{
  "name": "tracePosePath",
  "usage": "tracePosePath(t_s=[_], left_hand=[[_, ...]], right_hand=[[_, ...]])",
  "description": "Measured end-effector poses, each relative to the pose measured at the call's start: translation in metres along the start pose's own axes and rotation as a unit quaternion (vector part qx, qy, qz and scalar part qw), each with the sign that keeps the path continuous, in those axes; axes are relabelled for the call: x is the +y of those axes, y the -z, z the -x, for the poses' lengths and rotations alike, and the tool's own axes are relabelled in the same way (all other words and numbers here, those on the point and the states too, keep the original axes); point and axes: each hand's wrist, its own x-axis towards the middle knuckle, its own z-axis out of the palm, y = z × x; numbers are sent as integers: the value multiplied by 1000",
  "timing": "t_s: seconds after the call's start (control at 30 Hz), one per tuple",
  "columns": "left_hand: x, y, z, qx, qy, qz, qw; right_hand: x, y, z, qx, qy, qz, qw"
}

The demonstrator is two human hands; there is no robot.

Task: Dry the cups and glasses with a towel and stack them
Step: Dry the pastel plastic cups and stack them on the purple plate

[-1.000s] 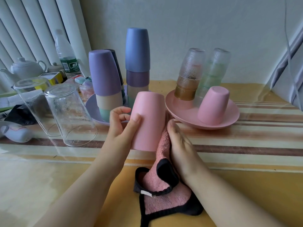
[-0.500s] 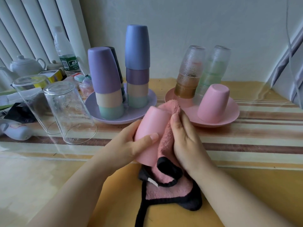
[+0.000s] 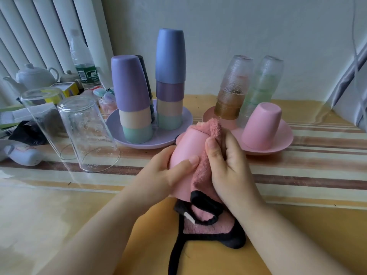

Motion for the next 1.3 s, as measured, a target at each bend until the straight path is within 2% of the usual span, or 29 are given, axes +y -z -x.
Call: tracePosePath(t_s=[0.1,0.2,0.33,0.43,0.6,0.73,0.87,1.0,1.1,1.3], left_hand=[[-5,-7,-1,68,-40,-16,997],[-3,-6,-2,112,-63,46,991],[-8,4,-6,116,-44,95,988],[-11,9,-8,104,-36,86,990],[-7,16,-6,120,-48,42,991],[-3,16,-7,140,-28,-1,990],[10,20,-10,152,-12,-35,988],[26,29,-13,180,0,-86,980],[45,44,-13,216,-39,-130,967],[110,84,-26,336,-138,-104,926]], right_hand=[[2,-7,5,-15,-34,1,999],[0,-13,9,-44,-111,-21,993],[10,-11,7,-89,-172,31,981],[20,-2,-1,-93,-158,48,982],[35,2,-6,-32,-157,22,987],[31,4,-6,-37,-142,65,987],[19,8,-10,-31,-195,23,980],[17,8,-10,-43,-186,49,980],[15,4,-15,-81,-186,76,976],[0,-10,-35,-120,-156,108,974]])
